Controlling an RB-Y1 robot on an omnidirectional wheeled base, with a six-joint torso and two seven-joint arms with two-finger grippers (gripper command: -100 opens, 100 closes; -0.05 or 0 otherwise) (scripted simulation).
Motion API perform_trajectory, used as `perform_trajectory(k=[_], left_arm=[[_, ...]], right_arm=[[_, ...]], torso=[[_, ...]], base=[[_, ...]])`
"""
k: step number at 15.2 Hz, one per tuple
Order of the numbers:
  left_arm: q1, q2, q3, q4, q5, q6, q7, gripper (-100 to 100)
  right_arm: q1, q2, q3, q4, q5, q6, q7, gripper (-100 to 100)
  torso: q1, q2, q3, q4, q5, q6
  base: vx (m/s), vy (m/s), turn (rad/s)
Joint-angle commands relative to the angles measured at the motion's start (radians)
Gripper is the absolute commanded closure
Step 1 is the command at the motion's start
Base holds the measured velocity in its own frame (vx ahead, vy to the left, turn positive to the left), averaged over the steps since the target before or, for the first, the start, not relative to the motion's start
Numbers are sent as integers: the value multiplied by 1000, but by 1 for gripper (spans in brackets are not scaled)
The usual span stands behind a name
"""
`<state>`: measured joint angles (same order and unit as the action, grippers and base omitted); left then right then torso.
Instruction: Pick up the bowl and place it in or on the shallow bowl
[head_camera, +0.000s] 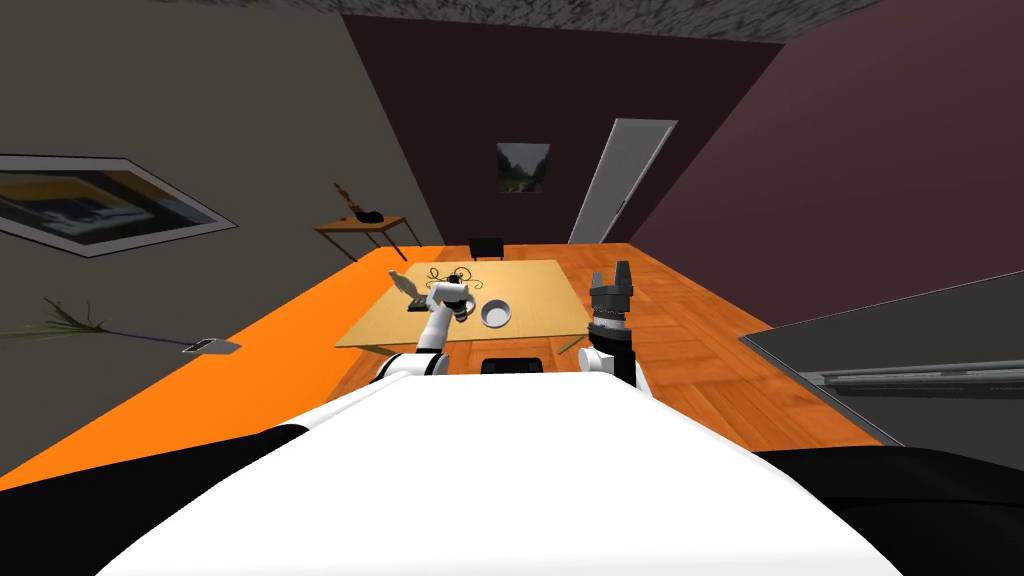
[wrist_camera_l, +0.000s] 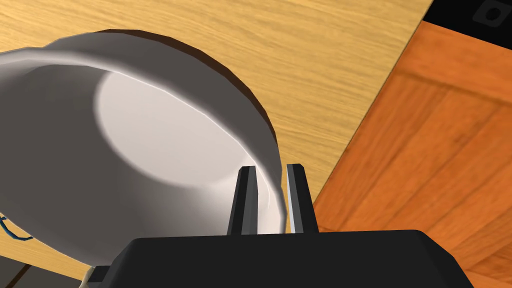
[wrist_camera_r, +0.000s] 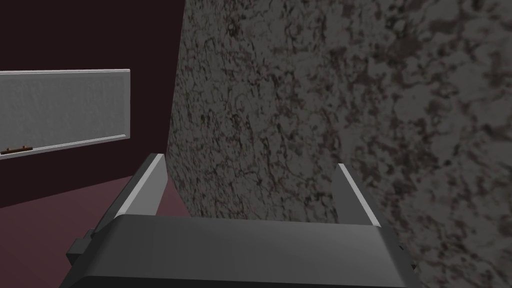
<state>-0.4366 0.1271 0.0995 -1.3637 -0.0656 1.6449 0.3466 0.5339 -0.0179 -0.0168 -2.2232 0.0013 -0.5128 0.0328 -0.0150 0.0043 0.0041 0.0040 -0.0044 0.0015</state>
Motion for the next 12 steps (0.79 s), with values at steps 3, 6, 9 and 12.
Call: perform_trajectory(k=[3, 6, 9, 12], left_arm=[[-13, -4, -2, -41, -7, 63, 17, 100], [-23, -14, -2, -68, -12, 105, 28, 100], [-31, -35, -3, -92, -16, 142, 38, 100], [-33, -50, -2, -104, -17, 154, 39, 100]], right_arm=[[0, 0, 0, 0, 0, 0, 0, 0], [0, 0, 0, 0, 0, 0, 0, 0], [0, 0, 0, 0, 0, 0, 0, 0], [0, 0, 0, 0, 0, 0, 0, 0]], torso=[[-1, -1, 0, 0, 0, 0], [-3, 0, 0, 0, 0, 1], [-2, 0, 0, 0, 0, 1], [-1, 1, 0, 0, 0, 2]], base=[[8, -165, -45], [4, -168, -48], [12, -147, -43], [1, -116, -43]])
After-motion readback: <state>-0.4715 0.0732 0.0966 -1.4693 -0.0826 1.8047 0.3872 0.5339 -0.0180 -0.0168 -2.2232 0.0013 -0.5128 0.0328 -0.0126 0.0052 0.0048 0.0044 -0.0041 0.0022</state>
